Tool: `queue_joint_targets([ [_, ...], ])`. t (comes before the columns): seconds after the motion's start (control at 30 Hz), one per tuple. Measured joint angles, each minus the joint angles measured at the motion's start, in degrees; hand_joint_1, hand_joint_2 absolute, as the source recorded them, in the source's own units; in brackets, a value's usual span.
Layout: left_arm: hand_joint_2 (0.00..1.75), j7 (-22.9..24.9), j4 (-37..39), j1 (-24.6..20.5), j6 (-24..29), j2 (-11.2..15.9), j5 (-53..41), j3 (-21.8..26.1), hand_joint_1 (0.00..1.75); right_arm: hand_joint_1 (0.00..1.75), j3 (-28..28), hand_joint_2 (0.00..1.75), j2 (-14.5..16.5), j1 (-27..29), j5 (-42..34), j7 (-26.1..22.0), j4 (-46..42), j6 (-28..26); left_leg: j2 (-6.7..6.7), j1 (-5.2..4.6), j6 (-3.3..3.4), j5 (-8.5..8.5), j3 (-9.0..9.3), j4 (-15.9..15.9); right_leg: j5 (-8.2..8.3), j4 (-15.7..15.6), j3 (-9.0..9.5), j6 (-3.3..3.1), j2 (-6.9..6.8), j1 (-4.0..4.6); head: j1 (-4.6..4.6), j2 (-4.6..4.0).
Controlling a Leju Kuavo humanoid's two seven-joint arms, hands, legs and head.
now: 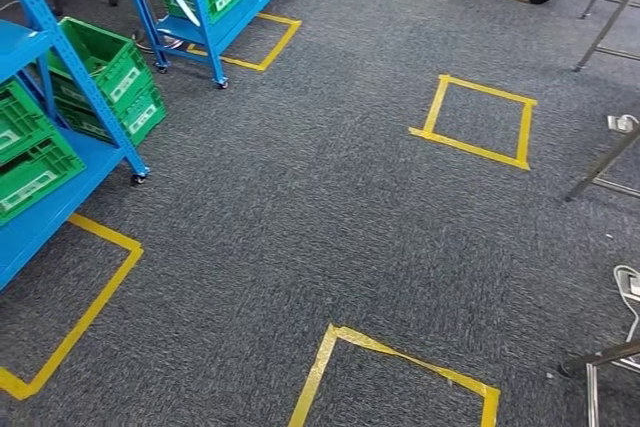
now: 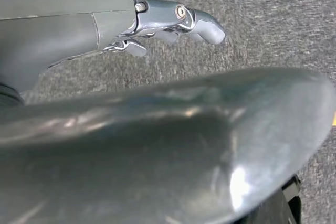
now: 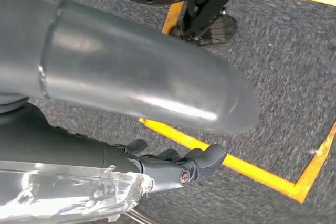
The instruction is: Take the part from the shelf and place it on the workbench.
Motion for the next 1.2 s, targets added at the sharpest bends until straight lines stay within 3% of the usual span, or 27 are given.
queue_joint_targets([
  [0.03,0.0,-0.07,0.09,0.0,0.01,0.01,-0.06,0.04,0.0,0.0,0.08,0.0,0.01,0.06,0.02,-0.02,-0.02,-0.01,-0.68,-0.01,-0.22,-0.04,-0.02,-0.02,0.07,-1.08,0.5,0.01,0.64,0.0,-0.02,0.0],
  [0.1,0.0,-0.2,0.32,0.06,0.04,0.13,-0.16,0.21,0.0,0.0,0.25,0.0,0.03,0.02,0.39,-0.15,-0.19,0.01,-1.59,0.05,-0.73,-0.07,-0.06,-0.11,-0.04,-1.54,1.29,0.26,-0.46,-0.07,-0.05,0.0],
  [0.17,0.0,-0.33,0.62,-0.08,0.14,0.31,-0.27,0.4,0.0,0.0,0.33,0.0,0.05,-0.03,1.15,-0.4,-0.37,0.1,0.64,-0.16,-1.32,-1.38,-0.72,1.52,0.16,-2.03,2.02,-0.03,-1.94,-0.3,-0.27,0.0],
  [0.23,0.0,-0.48,0.96,-0.56,0.25,0.49,-0.37,0.51,0.0,0.0,0.33,0.0,0.08,0.09,1.9,-0.61,-0.4,0.22,4.45,-0.37,-1.94,-4.92,-3.39,7.39,0.06,-2.28,2.49,-0.31,-3.78,-0.41,-0.61,-0.01],
  [0.3,0.0,-0.61,1.3,-1.01,0.32,0.67,-0.42,0.59,0.0,0.0,0.28,0.0,0.08,0.14,2.31,-0.76,-0.39,0.28,6.07,-0.21,-2.44,-7.65,-6.61,14.25,-0.37,-2.28,2.88,-0.39,-5.81,-0.42,-0.72,-0.01],
  [0.33,0.0,-0.67,1.46,-1.06,0.35,0.74,-0.44,0.62,0.0,0.0,0.26,0.0,0.07,0.1,2.39,-0.81,-0.39,0.3,6.33,-0.1,-2.61,-7.56,-7.15,15.57,-0.66,-2.28,3.06,-0.34,-6.74,-0.45,-0.72,-0.01],
  [0.37,0.0,-0.75,1.63,-1.04,0.4,0.83,-0.52,0.64,0.0,0.0,0.25,0.0,0.07,0.06,2.48,-0.86,-0.39,0.32,6.54,-0.02,-2.71,-6.42,-6.6,14.75,-1.0,-2.28,3.32,-0.26,-7.57,-0.49,-0.72,-0.01],
  [0.4,0.0,-0.86,1.81,-1.01,0.46,0.93,-0.61,0.66,0.0,0.0,0.26,0.0,0.08,0.03,2.57,-0.89,-0.39,0.33,6.95,0.04,-2.74,-4.57,-4.96,11.9,-1.4,-2.28,3.68,-0.12,-8.35,-0.54,-0.73,-0.01],
  [0.47,0.0,-1.16,2.19,-1.17,0.66,1.11,-0.78,0.68,0.0,0.0,0.27,0.0,0.09,-0.01,2.78,-0.96,-0.39,0.35,9.37,-0.17,-2.4,-1.58,-0.65,4.39,-2.43,-2.25,4.72,0.47,-9.74,-0.44,-0.77,-0.01],
  [0.53,0.0,-1.41,2.63,-1.54,0.84,1.21,-0.83,0.69,0.0,0.0,0.27,0.0,0.08,-0.12,3.02,-1.07,-0.39,0.36,10.76,-0.47,-1.51,-1.1,1.6,0.41,-3.19,-2.28,5.99,1.21,-10.89,-0.18,-0.64,-0.01],
  [0.6,0.0,-1.58,3.24,-1.71,1.0,1.37,-0.87,0.8,0.0,0.0,0.27,0.0,0.08,-0.42,3.32,-1.21,-0.39,0.39,9.57,-0.45,-0.52,-1.55,1.88,0.0,-3.45,-2.35,7.11,1.85,-11.5,-0.17,-0.52,-0.01],
  [0.67,0.0,-1.75,3.69,-1.69,1.13,1.59,-0.91,1.01,0.0,0.0,0.3,0.0,0.07,-0.75,3.53,-1.33,-0.39,0.41,8.44,-0.21,0.23,-1.81,2.52,-0.26,-4.51,-0.9,6.93,2.38,-9.76,-0.41,-0.44,-0.02],
  [0.7,0.0,-1.82,3.84,-1.79,1.16,1.66,-0.91,1.08,0.0,0.0,0.31,0.0,0.07,-0.81,3.67,-1.38,-0.38,0.44,7.81,-0.09,0.57,-1.97,2.87,-0.37,-5.7,1.42,5.68,2.57,-8.34,-0.54,-0.34,-0.02],
  [0.77,0.0,-1.89,4.15,-2.14,1.25,1.75,-0.86,1.17,0.0,0.0,0.31,0.0,0.07,-0.77,4.34,-1.61,-0.29,0.63,6.36,-0.02,1.01,-2.53,3.23,-0.44,-8.61,9.06,1.03,2.84,-5.87,-0.72,-0.12,-0.02],
  [0.8,0.0,-1.91,4.4,-2.28,1.29,1.8,-0.82,1.26,0.0,0.0,0.28,0.0,0.07,-0.77,4.87,-1.86,-0.19,0.77,5.52,-0.01,1.11,-2.91,3.49,-0.44,-9.46,12.64,-1.61,2.94,-5.44,-0.77,-0.05,-0.02],
  [0.83,0.0,-1.94,4.72,-2.32,1.35,1.89,-0.8,1.39,0.0,0.0,0.25,0.0,0.07,-0.84,5.4,-2.19,-0.04,0.91,4.72,0.01,1.1,-3.3,3.93,-0.44,-9.31,14.64,-3.56,3.01,-5.26,-0.81,-0.03,-0.02],
  [0.87,0.0,-2.01,5.08,-2.32,1.42,2.0,-0.79,1.54,0.0,0.0,0.18,0.0,0.07,-0.95,5.79,-2.56,0.11,0.99,3.91,0.06,1.0,-3.75,4.55,-0.44,-7.96,14.55,-4.51,3.07,-5.16,-0.87,-0.03,-0.02],
  [0.9,0.0,-2.09,5.46,-2.34,1.49,2.13,-0.79,1.72,0.0,0.0,0.04,0.0,0.07,-1.04,6.01,-2.93,0.27,1.04,3.21,0.15,0.86,-4.29,5.33,-0.44,-5.54,12.33,-4.39,3.13,-5.0,-0.96,-0.02,-0.02],
  [0.93,0.0,-2.19,5.81,-2.32,1.53,2.27,-0.8,1.89,0.0,0.0,-0.1,0.0,0.07,-1.09,6.02,-3.32,0.46,1.14,2.58,0.22,0.63,-4.88,6.06,-0.46,-2.5,8.74,-3.62,3.27,-4.61,-1.14,0.05,-0.01],
  [0.97,0.0,-2.27,6.12,-2.35,1.58,2.42,-0.81,2.1,0.0,0.0,-0.24,0.0,0.08,-1.16,5.88,-3.67,0.71,1.27,2.02,0.27,0.33,-5.48,6.78,-0.38,-0.5,5.28,-2.77,3.33,-4.09,-1.28,0.21,-0.01],
  [1.0,0.0,-2.33,6.34,-2.37,1.61,2.55,-0.82,2.3,0.0,0.0,-0.33,0.0,0.08,-1.29,5.7,-3.96,0.95,1.42,1.61,0.28,0.01,-5.97,7.19,-0.39,0.49,2.65,-2.09,3.09,-3.63,-1.34,0.44,0.0],
  [1.1,0.0,-2.38,6.78,-2.38,1.69,2.77,-0.85,2.73,0.0,0.0,-0.4,0.0,0.07,-1.6,5.33,-4.4,1.28,1.61,1.11,0.25,-0.83,-6.42,7.68,-0.7,0.14,0.69,-1.17,1.65,-3.3,-1.21,0.87,-0.01],
  [1.17,0.0,-2.41,6.99,-2.56,1.73,2.9,-0.86,2.92,0.0,0.0,-0.52,0.0,0.07,-1.49,5.22,-4.48,1.31,1.6,2.64,0.19,-1.39,-5.55,6.65,1.6,-0.04,0.13,-0.02,0.9,-3.63,-1.27,0.7,0.0],
  [1.2,0.0,-2.46,7.1,-2.8,1.74,2.95,-0.91,2.99,0.0,0.0,-0.57,0.0,0.07,-1.39,5.16,-4.52,1.32,1.59,3.83,0.14,-1.67,-5.11,4.9,4.43,-0.29,-0.37,0.92,0.57,-3.9,-1.29,0.61,0.01],
])
